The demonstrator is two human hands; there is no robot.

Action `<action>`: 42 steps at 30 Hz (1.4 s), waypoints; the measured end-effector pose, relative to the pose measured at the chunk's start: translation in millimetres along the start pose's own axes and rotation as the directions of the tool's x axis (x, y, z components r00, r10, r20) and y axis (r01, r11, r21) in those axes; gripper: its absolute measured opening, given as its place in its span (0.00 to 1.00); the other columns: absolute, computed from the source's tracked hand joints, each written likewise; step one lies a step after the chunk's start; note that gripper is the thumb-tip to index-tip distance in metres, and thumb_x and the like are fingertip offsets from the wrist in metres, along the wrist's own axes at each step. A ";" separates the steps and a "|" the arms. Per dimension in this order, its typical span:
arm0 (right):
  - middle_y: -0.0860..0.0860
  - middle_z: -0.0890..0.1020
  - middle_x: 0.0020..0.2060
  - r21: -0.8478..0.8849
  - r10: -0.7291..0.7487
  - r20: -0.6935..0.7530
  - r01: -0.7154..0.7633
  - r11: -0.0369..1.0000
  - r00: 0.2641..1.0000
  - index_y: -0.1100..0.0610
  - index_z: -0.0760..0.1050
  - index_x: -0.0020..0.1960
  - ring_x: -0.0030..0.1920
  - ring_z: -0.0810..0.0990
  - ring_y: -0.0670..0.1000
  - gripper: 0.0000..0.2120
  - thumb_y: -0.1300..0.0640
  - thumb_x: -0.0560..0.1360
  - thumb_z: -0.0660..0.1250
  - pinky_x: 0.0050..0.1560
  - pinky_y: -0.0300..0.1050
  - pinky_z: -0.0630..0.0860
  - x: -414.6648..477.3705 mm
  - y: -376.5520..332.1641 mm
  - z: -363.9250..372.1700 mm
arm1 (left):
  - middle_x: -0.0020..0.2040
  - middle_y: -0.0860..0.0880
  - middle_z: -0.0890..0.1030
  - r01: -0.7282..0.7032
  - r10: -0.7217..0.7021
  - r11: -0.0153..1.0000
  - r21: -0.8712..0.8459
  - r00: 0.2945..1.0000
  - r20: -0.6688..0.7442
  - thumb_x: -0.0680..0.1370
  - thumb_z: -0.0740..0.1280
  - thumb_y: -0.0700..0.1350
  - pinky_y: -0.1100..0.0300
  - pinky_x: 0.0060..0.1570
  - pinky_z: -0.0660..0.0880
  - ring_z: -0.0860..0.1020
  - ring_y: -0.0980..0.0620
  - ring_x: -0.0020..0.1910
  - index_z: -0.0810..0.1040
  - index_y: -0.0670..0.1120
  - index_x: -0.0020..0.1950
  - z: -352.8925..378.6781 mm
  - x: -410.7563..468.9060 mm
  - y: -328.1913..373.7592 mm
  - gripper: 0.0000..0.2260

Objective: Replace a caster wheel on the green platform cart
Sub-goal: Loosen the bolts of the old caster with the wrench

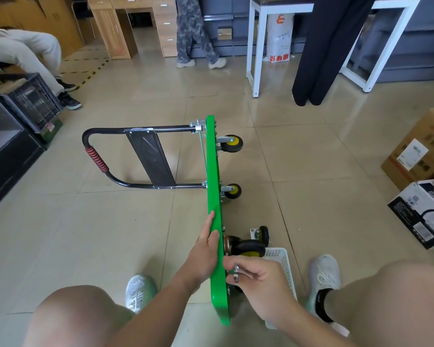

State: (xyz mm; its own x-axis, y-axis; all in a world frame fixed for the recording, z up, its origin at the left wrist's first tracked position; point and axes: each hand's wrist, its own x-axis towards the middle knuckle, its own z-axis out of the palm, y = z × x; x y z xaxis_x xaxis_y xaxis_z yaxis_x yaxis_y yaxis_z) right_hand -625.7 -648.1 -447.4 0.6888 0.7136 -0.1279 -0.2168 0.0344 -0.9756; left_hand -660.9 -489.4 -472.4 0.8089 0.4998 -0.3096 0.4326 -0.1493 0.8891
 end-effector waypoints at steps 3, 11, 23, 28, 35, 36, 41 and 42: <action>0.53 0.87 0.43 -0.006 -0.086 -0.114 0.086 0.996 0.990 0.53 0.87 0.41 0.46 0.86 0.48 0.20 0.77 0.73 0.68 0.51 0.41 0.81 -5.0 -10.7 -5.7 | 0.71 0.57 0.71 0.007 -0.007 1.000 -0.010 1.000 0.004 0.88 0.49 0.52 0.58 0.58 0.69 0.73 0.67 0.50 0.51 0.69 0.82 0.5 0.1 0.4 0.23; 0.50 0.87 0.40 -0.113 -0.008 -0.086 -0.002 0.994 0.996 0.51 0.84 0.42 0.45 0.86 0.46 0.14 0.70 0.75 0.70 0.48 0.39 0.82 46.6 -42.3 -18.2 | 0.74 0.55 0.72 0.019 -0.019 0.999 -0.034 1.000 -0.008 0.88 0.49 0.54 0.56 0.64 0.69 0.76 0.57 0.61 0.49 0.74 0.79 1.1 3.1 -4.4 0.23; 0.50 0.87 0.39 -0.191 0.185 0.056 -0.172 0.966 0.981 0.52 0.82 0.47 0.45 0.85 0.49 0.07 0.63 0.78 0.70 0.48 0.45 0.82 99.7 -50.5 -5.6 | 0.77 0.55 0.70 0.029 -0.029 1.000 0.001 0.999 0.021 0.88 0.49 0.55 0.54 0.67 0.70 0.76 0.52 0.67 0.50 0.75 0.78 0.3 4.9 -5.6 0.22; 0.46 0.86 0.39 -0.293 0.114 0.087 -0.084 0.952 0.990 0.44 0.85 0.41 0.42 0.83 0.45 0.12 0.60 0.78 0.71 0.50 0.44 0.79 79.7 -44.2 -1.4 | 0.78 0.60 0.67 -0.016 0.017 0.999 -0.033 0.999 0.031 0.86 0.49 0.62 0.48 0.73 0.69 0.74 0.53 0.71 0.52 0.88 0.65 0.2 3.1 -4.9 0.17; 0.53 0.85 0.44 -0.212 -0.008 0.062 0.021 0.977 0.998 0.49 0.87 0.43 0.48 0.85 0.53 0.16 0.68 0.74 0.66 0.57 0.50 0.81 12.9 -9.7 -2.1 | 0.73 0.58 0.69 -0.019 0.019 0.999 0.027 0.999 0.027 0.88 0.51 0.48 0.55 0.58 0.73 0.77 0.55 0.54 0.61 0.70 0.76 0.0 2.7 -4.3 0.20; 0.53 0.86 0.46 -0.216 -0.017 0.075 0.033 0.976 0.997 0.46 0.86 0.42 0.49 0.85 0.55 0.18 0.67 0.73 0.65 0.56 0.50 0.82 9.3 -8.1 -1.8 | 0.68 0.57 0.71 -0.005 0.004 1.000 0.022 1.000 0.014 0.88 0.51 0.50 0.60 0.54 0.71 0.75 0.61 0.50 0.55 0.70 0.80 -0.3 2.4 -4.9 0.22; 0.52 0.86 0.48 -0.334 -0.111 0.061 0.125 0.934 0.992 0.46 0.85 0.46 0.51 0.86 0.53 0.15 0.62 0.75 0.65 0.54 0.54 0.83 -4.2 -0.9 -9.0 | 0.55 0.64 0.74 0.010 -0.011 1.000 0.017 1.000 0.012 0.89 0.49 0.51 0.70 0.49 0.67 0.72 0.67 0.45 0.50 0.70 0.81 0.6 2.4 -2.3 0.23; 0.50 0.86 0.48 -0.392 -0.149 0.078 0.167 0.905 0.986 0.44 0.84 0.47 0.51 0.86 0.53 0.14 0.60 0.75 0.64 0.53 0.56 0.83 -9.0 3.7 -11.6 | 0.60 0.63 0.74 0.010 -0.010 1.000 0.013 1.000 0.010 0.89 0.49 0.52 0.68 0.50 0.69 0.72 0.68 0.47 0.50 0.70 0.81 0.9 3.1 -2.8 0.23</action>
State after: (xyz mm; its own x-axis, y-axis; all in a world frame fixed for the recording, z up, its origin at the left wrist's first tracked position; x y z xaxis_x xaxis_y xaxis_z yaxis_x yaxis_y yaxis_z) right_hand -624.7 -662.6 -452.0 0.6570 0.7531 0.0328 0.1901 -0.1234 -0.9740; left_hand -659.2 -488.2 -476.2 0.8085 0.4930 -0.3214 0.4455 -0.1558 0.8816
